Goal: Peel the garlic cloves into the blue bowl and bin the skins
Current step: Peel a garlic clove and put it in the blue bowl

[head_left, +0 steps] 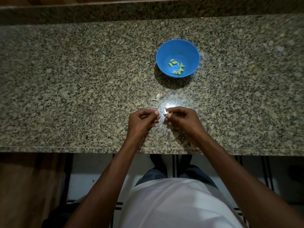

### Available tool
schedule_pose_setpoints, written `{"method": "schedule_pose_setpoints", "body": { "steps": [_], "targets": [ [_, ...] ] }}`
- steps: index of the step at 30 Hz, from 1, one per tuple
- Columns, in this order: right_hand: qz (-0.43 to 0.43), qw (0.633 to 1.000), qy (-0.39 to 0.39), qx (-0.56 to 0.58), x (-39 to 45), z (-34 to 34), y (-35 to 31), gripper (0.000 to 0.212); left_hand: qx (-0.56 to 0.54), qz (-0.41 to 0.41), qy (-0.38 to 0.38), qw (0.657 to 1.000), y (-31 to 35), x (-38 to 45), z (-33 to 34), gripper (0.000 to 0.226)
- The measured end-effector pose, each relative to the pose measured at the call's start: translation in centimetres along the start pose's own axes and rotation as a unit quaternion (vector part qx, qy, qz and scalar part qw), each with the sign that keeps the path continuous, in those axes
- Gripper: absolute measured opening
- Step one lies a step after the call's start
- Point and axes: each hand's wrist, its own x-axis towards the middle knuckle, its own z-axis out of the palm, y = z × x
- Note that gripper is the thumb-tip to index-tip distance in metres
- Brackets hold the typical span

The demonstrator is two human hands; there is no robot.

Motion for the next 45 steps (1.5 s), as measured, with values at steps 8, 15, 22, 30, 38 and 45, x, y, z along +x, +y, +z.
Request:
{"method": "schedule_pose_setpoints", "body": {
  "steps": [8, 15, 22, 30, 38, 45],
  "targets": [
    [-0.082, 0.95, 0.104, -0.283, 2.9, -5.2, -3.3, 0.028, 0.037, 0.014, 0.044, 0.998, -0.1, -0.5, -1.9, 0.021],
    [-0.219, 0.844, 0.092, -0.48, 5.3, -5.2, -4.4, 0.015, 0.074, 0.074, 0.051, 0.993, 0.6, 0.0, -2.8, 0.024],
    [-0.245, 0.873, 0.179, -0.383, 2.4, -4.0, -4.6, 0.013, 0.171, 0.136, 0.103, 0.97, 1.7, 1.7, -4.0, 0.017],
    [-0.261, 0.826, -0.072, -0.494, 3.1, 3.7, -2.3, 0.014, 0.362, 0.194, 0.092, 0.907, 3.1, 6.0, -4.6, 0.021],
    [-0.277, 0.779, -0.1, -0.554, 1.8, 5.1, -0.3, 0.023, 0.476, 0.276, -0.011, 0.835, 0.7, 3.5, -3.3, 0.022],
    [-0.266, 0.807, -0.07, -0.522, 1.4, 2.4, -0.4, 0.022, 0.374, 0.246, 0.055, 0.893, -0.4, 2.0, -4.8, 0.02]
  ]
}}
